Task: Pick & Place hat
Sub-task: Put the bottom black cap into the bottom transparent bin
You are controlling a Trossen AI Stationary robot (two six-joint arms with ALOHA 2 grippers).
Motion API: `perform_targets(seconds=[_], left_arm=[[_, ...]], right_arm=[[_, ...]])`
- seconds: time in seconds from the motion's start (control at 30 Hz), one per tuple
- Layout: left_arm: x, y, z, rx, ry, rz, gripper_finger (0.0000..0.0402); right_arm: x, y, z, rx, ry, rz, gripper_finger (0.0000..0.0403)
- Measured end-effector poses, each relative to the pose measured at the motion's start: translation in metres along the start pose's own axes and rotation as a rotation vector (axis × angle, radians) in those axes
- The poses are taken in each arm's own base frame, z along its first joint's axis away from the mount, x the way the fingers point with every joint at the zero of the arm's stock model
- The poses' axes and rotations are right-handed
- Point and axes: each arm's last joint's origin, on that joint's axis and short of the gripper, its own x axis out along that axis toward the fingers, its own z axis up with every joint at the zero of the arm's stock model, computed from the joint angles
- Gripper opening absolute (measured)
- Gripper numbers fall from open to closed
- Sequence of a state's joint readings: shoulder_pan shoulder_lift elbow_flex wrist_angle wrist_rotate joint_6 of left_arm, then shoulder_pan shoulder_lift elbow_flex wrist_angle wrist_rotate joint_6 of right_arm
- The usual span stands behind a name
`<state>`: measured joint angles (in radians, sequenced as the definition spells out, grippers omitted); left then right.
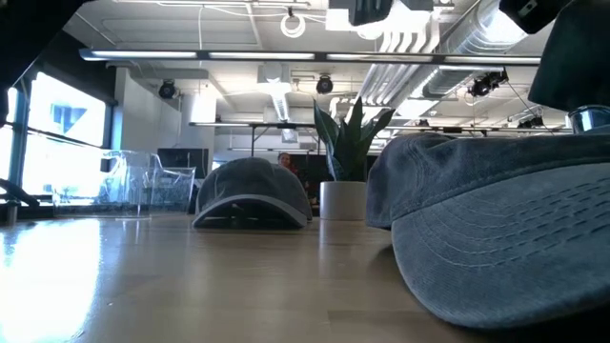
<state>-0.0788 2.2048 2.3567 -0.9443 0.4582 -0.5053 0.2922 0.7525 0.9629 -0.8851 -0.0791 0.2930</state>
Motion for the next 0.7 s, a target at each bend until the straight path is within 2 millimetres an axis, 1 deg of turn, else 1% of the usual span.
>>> perform_targets(seconds=[0.07,0.13,0.2,0.23,0.33,0.43,0.53,0.6,0.7], left_arm=[[0.017,0.011,-0.002,-0.019,0.035,0.018,0.0055],[0.042,0.019,0.006,-0.002,-0.011,-0.046,0.0055],[0.056,0.026,0.005,-0.023,0.006,-0.069,0.0055],[0.063,0.027,0.004,-0.029,0.006,-0.082,0.0055],[0.086,0.033,0.013,-0.013,-0.069,-0.154,0.0055],[0.098,0.040,0.009,-0.028,-0.048,-0.163,0.0055],[0.113,0.045,0.013,0.008,-0.111,-0.181,0.0055],[0.122,0.052,0.007,-0.015,-0.063,-0.171,0.0055],[0.127,0.052,0.005,-0.014,-0.052,-0.186,0.0055]], right_arm=[[-0.011,0.000,0.005,0.044,-0.025,-0.069,0.0184],[-0.023,0.001,0.010,0.071,-0.057,-0.114,0.0168],[-0.033,0.002,0.016,0.078,-0.100,-0.127,0.0152],[-0.038,0.004,0.019,0.077,-0.118,-0.126,0.0145],[-0.048,0.006,0.024,0.076,-0.156,-0.117,0.0127],[-0.052,0.007,0.026,0.070,-0.165,-0.109,0.0114],[-0.052,0.007,0.026,0.071,-0.167,-0.106,0.0105],[-0.052,0.007,0.026,0.071,-0.159,-0.105,0.0099],[-0.052,0.008,0.027,0.075,-0.166,-0.097,0.0092]])
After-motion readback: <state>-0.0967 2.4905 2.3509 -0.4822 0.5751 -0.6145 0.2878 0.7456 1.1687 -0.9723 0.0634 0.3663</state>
